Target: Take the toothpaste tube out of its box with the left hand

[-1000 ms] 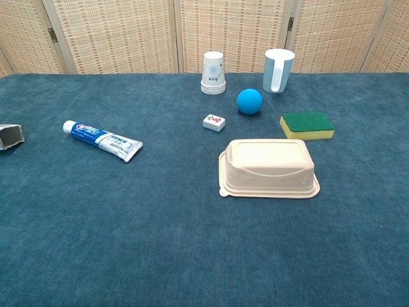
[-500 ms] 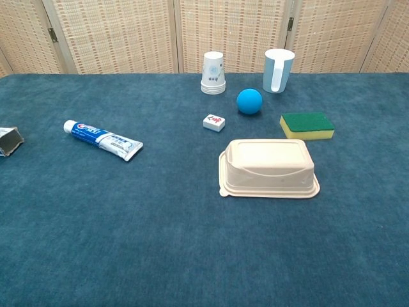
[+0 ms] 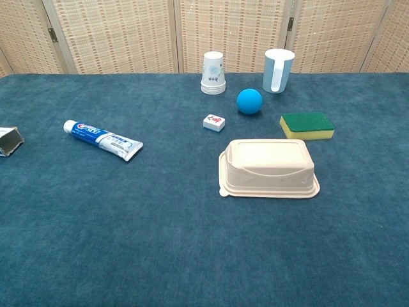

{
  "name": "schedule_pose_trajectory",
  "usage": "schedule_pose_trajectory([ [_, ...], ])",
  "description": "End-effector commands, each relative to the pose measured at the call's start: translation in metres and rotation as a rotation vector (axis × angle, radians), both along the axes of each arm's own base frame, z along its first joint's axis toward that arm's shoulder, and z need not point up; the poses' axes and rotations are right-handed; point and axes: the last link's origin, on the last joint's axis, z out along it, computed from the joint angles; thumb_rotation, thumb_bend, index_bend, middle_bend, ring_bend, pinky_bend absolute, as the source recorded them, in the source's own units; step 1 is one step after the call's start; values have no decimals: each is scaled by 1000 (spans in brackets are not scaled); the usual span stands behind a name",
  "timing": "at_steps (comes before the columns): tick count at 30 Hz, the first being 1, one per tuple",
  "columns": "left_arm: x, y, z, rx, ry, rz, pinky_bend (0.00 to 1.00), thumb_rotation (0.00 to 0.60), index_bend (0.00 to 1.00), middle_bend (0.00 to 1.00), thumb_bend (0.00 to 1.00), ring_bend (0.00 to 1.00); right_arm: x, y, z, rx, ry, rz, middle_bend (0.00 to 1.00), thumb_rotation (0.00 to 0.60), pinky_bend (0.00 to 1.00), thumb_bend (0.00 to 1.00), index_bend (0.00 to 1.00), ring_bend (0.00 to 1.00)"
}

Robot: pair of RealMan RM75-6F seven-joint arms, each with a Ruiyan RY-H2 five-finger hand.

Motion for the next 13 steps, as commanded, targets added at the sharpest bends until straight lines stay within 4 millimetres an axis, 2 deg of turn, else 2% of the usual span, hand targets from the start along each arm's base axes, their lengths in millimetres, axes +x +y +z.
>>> schedule_pose_trajectory([
  [1, -13, -24, -5, 122, 121, 72, 0, 600, 0, 0, 107, 0, -2, -7, 0, -4, 2, -25, 0, 600, 0, 128, 0, 0],
  [6, 0, -39, 3, 167, 103, 5, 0, 600, 0, 0, 107, 0, -1, -8, -3, -1, 9, -24, 0, 600, 0, 128, 0, 0],
  [13, 8, -51, -1, 163, 120, -14, 0, 600, 0, 0, 107, 0, 1, -6, -3, 5, 7, -16, 0, 600, 0, 127, 0, 0],
])
